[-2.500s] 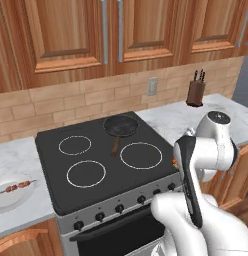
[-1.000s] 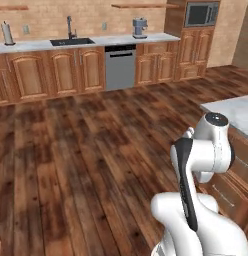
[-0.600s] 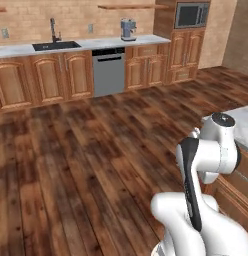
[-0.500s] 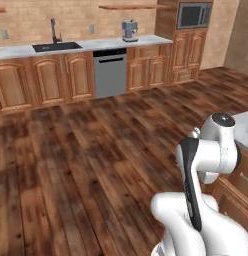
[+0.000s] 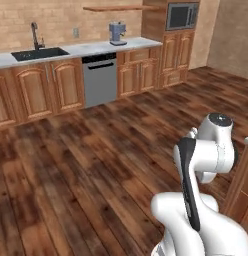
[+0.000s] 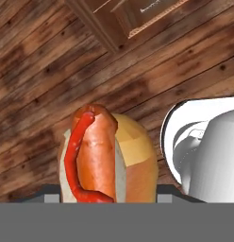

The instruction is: Place the cold items (potato and lemon) from the fridge in one tupperware on the dining counter. Place the warm items (hot dog and kebab skewer) in the stove area in another tupperware.

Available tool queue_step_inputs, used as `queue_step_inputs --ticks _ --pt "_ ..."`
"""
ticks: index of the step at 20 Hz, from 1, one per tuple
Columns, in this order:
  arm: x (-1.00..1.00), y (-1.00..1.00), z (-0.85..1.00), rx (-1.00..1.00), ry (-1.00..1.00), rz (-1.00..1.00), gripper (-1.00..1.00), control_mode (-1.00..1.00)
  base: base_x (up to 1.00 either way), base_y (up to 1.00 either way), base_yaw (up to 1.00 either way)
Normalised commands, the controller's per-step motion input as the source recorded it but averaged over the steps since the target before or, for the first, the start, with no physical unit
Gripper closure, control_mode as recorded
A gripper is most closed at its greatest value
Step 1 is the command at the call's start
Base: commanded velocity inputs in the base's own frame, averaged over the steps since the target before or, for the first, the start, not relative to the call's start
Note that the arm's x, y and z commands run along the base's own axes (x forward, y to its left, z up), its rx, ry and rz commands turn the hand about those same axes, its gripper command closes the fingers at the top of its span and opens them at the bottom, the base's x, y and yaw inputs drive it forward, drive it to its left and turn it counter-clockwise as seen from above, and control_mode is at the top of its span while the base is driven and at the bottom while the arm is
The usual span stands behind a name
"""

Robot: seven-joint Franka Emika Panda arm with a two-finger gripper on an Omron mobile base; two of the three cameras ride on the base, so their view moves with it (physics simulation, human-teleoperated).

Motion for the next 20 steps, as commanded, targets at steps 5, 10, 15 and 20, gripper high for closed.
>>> queue_step_inputs --ticks 5,10,15,20 --pt "0.00 0.00 0.00 0.00 0.00 0.00 1.00 1.00 0.99 0.75 -0.56" --pt "0.00 0.00 0.00 0.00 0.00 0.00 1.00 1.00 0.73 0.47 -0.72" --pt "0.00 0.00 0.00 0.00 0.00 0.00 1.00 1.00 0.73 0.44 -0.74" --pt "0.00 0.00 0.00 0.00 0.00 0.00 1.00 1.00 0.83 0.50 -0.72"
